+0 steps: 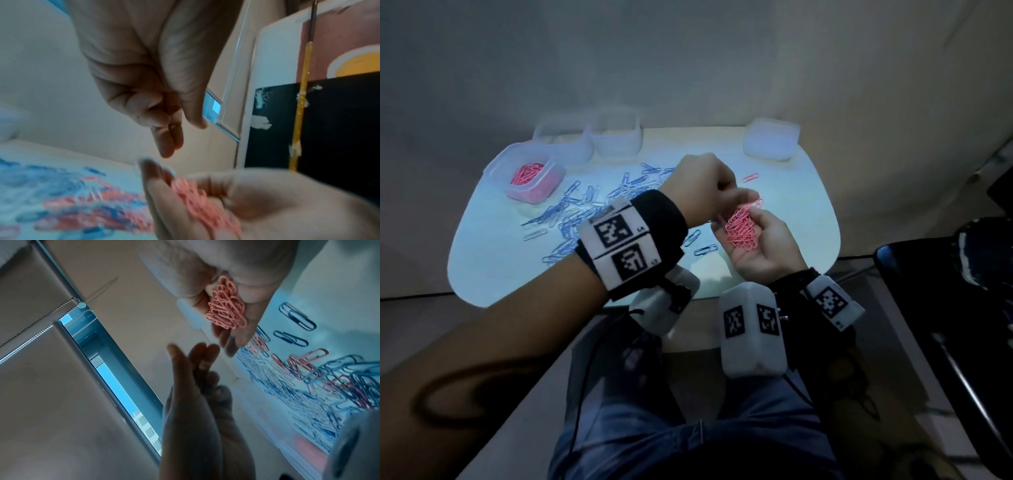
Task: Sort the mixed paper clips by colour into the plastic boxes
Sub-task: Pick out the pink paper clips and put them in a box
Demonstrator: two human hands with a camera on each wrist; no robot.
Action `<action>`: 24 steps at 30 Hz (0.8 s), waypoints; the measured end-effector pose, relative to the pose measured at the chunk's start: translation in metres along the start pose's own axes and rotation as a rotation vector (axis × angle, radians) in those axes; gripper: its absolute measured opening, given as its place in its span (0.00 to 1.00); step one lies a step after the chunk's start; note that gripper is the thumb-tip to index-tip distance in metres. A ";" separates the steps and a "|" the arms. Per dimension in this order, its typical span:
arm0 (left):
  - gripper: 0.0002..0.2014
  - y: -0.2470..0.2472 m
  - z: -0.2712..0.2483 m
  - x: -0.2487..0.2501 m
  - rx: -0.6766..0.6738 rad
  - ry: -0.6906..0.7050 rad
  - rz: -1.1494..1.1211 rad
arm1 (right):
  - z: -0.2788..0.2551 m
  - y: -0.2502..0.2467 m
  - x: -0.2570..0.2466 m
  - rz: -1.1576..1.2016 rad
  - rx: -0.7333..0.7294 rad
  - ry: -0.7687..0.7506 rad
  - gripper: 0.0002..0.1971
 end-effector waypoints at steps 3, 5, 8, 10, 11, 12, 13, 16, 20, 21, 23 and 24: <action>0.16 -0.020 -0.006 -0.009 0.057 -0.012 -0.095 | -0.003 0.001 -0.001 0.000 -0.005 0.042 0.17; 0.16 -0.030 -0.013 -0.019 0.076 -0.021 -0.174 | -0.003 0.001 -0.001 -0.018 -0.011 0.064 0.17; 0.13 -0.041 -0.027 -0.044 0.110 -0.096 -0.236 | 0.001 0.003 -0.001 -0.044 0.015 0.068 0.16; 0.10 -0.047 -0.041 -0.069 0.184 -0.191 -0.219 | 0.005 0.006 0.001 -0.073 0.036 0.092 0.14; 0.09 -0.052 -0.050 -0.083 0.256 -0.248 -0.199 | 0.008 0.009 0.003 -0.099 0.039 0.114 0.14; 0.10 -0.057 -0.061 -0.097 0.347 -0.313 -0.172 | 0.012 0.012 0.005 -0.125 0.035 0.142 0.13; 0.12 -0.064 -0.071 -0.111 0.444 -0.382 -0.137 | 0.016 0.017 0.007 -0.146 0.022 0.174 0.12; 0.31 -0.085 -0.096 -0.151 0.585 -0.647 0.027 | 0.025 0.034 0.015 -0.177 -0.016 0.275 0.12; 0.59 -0.095 -0.088 -0.190 0.362 -0.846 0.099 | 0.028 0.052 0.029 -0.188 -0.051 0.341 0.14; 0.62 -0.094 -0.081 -0.195 0.326 -0.837 0.057 | 0.027 0.054 0.031 -0.193 -0.051 0.346 0.15; 0.62 -0.092 -0.068 -0.203 0.309 -0.801 -0.046 | 0.026 0.059 0.034 -0.213 -0.046 0.340 0.14; 0.60 -0.091 -0.063 -0.205 0.325 -0.786 -0.088 | 0.024 0.060 0.034 -0.220 -0.043 0.338 0.14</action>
Point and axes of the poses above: each hand's wrist, its own z-axis towards the middle knuckle, its own y-axis out of the palm, x = y × z, the point moved 1 cm from there along z, towards the middle knuckle, and after that the axes turned 10 degrees about -x, right-handed, at the moved point
